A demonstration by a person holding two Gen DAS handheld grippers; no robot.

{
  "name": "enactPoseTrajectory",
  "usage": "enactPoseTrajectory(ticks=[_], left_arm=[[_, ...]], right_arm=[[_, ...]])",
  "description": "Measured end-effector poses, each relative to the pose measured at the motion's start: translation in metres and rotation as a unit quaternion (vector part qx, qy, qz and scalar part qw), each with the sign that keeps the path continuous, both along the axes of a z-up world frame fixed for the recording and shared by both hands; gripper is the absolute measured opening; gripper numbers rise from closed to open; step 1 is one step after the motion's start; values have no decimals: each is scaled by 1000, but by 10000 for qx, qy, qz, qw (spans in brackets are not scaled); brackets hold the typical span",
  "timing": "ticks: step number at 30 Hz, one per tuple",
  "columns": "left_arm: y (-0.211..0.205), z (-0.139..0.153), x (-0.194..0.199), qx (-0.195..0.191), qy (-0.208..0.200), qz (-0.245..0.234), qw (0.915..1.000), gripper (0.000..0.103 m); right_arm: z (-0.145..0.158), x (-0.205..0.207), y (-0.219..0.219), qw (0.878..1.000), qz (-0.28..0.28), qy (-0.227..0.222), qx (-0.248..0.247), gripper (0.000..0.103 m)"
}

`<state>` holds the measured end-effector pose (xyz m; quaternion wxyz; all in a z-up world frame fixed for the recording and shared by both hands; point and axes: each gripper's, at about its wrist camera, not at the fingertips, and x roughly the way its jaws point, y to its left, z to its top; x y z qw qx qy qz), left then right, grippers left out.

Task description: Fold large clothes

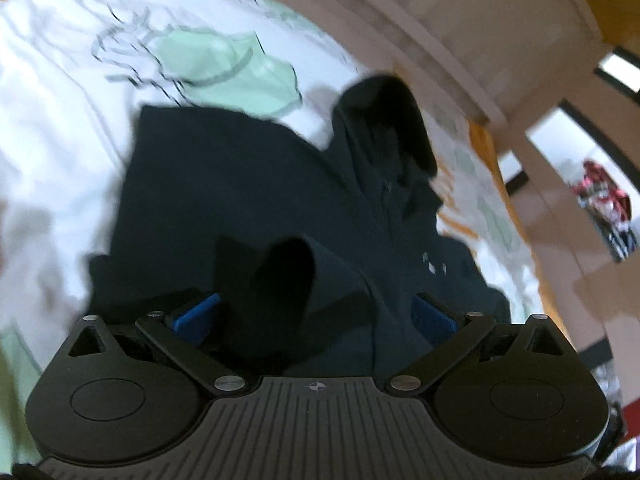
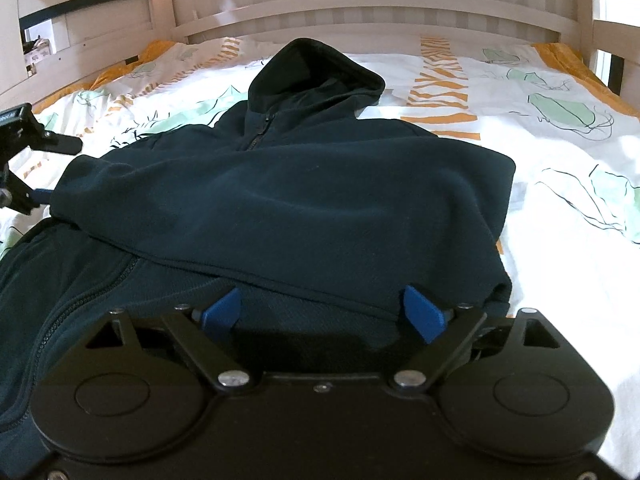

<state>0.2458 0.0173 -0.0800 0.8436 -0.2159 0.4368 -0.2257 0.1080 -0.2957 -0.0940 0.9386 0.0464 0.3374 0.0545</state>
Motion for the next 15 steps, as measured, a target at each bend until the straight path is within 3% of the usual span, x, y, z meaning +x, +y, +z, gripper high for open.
enactPoseTrajectory(ticks=[1,3,5,6,8,12,15], left_arm=[[-4,-3,2,36,80,-96,9999,101],[-12,-7,5,85,157,-215,9996,84],[-12,-6,5,-22,113,-116,9999,34],[-12,-3,4,-40,58,-30,10000,25],[-14,6,3,35,-115,-65,9999,20],[-17,41,-1,181,-1001,-236,9945,17],[-10,46,9,277,-1130,5,9932,17]], right_arm=[[0,0,0,10000,0,0,-1,90],[0,0,0,10000,-1,0,0,90],[0,0,0,10000,-3,-6,4,90],[0,-1,0,10000,-6,-13,9,90],[1,-2,0,10000,-7,-25,25,90],[3,-4,0,10000,-13,-49,26,90],[6,-6,2,10000,7,-5,4,91]])
